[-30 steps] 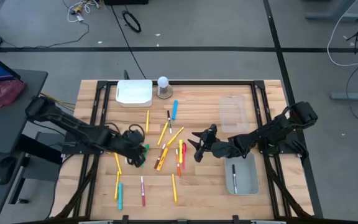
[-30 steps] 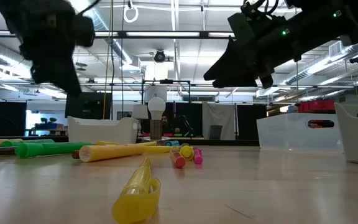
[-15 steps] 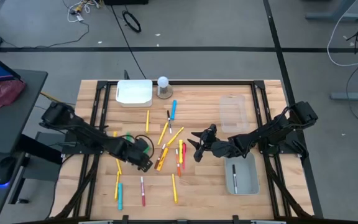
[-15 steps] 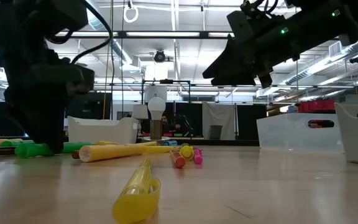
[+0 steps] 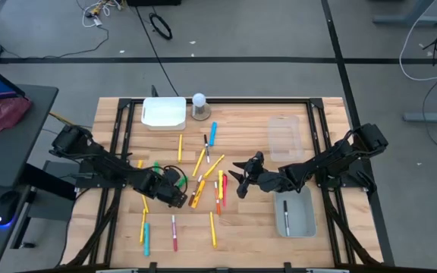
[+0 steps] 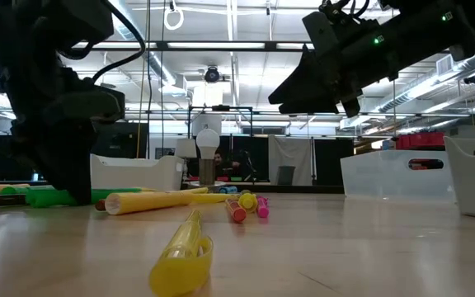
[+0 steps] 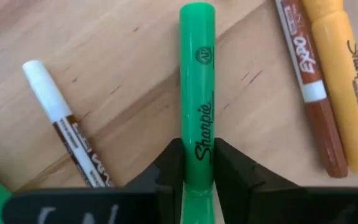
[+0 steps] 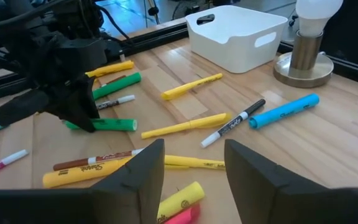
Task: Pick & Place Markers
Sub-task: Put the green highlighter into the white bin
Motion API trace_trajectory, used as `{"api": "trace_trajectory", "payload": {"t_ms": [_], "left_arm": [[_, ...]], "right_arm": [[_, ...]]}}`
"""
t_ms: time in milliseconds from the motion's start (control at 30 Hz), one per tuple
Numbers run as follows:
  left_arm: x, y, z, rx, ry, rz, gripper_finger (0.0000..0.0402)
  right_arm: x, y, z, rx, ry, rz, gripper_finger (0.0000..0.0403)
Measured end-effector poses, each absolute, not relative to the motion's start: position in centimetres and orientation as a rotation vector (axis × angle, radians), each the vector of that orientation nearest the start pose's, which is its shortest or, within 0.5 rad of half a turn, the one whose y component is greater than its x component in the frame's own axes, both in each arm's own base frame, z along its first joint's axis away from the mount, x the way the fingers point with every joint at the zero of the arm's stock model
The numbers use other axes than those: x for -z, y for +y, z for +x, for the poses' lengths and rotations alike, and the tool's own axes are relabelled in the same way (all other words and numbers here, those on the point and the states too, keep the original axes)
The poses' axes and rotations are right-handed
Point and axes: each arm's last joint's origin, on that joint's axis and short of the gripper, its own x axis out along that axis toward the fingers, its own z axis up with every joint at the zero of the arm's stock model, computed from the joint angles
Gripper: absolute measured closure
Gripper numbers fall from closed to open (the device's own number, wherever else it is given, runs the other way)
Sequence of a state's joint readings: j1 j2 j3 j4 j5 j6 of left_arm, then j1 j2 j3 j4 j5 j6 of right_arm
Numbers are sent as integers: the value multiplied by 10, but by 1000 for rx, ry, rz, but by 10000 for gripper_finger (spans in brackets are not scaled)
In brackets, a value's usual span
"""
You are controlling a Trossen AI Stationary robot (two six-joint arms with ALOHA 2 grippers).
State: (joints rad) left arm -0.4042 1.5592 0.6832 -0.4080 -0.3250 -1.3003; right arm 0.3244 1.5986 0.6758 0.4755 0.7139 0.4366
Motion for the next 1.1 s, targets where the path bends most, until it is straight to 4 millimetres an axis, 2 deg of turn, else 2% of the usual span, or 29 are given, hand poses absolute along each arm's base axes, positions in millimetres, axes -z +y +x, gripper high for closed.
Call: {"api": "trace_trajectory", "payload": {"t_ms": [100, 200, 367, 533, 600, 667, 733, 800, 933, 1100], "left_arm": [[-132, -90, 236, -665, 1002, -660, 332], [-150, -93, 248, -630, 979, -617, 332], [-199, -87, 257, -624, 1035, -446, 332], [-258, -60, 248, -697, 1152, -199, 331], [-277, -44, 243, -711, 1219, -85, 332], [-289, -27, 239, -696, 1305, 73, 332], [-294, -9, 238, -665, 1366, 218, 332], [-295, 12, 238, -624, 1421, 292, 332], [-290, 64, 239, -592, 1512, 281, 332], [-277, 138, 225, -592, 1477, 172, 331]], "right_arm": [[-170, 79, 294, 458, 298, 202, 234], [-170, 79, 294, 458, 298, 203, 234], [-170, 79, 294, 458, 296, 204, 234], [-171, 79, 294, 457, 290, 208, 234], [-171, 79, 294, 457, 290, 208, 234], [-171, 79, 295, 456, 288, 209, 234], [-171, 79, 295, 456, 288, 209, 234], [-171, 79, 295, 456, 288, 209, 234], [-171, 79, 295, 456, 285, 211, 234], [-171, 79, 295, 455, 281, 213, 234]]}}
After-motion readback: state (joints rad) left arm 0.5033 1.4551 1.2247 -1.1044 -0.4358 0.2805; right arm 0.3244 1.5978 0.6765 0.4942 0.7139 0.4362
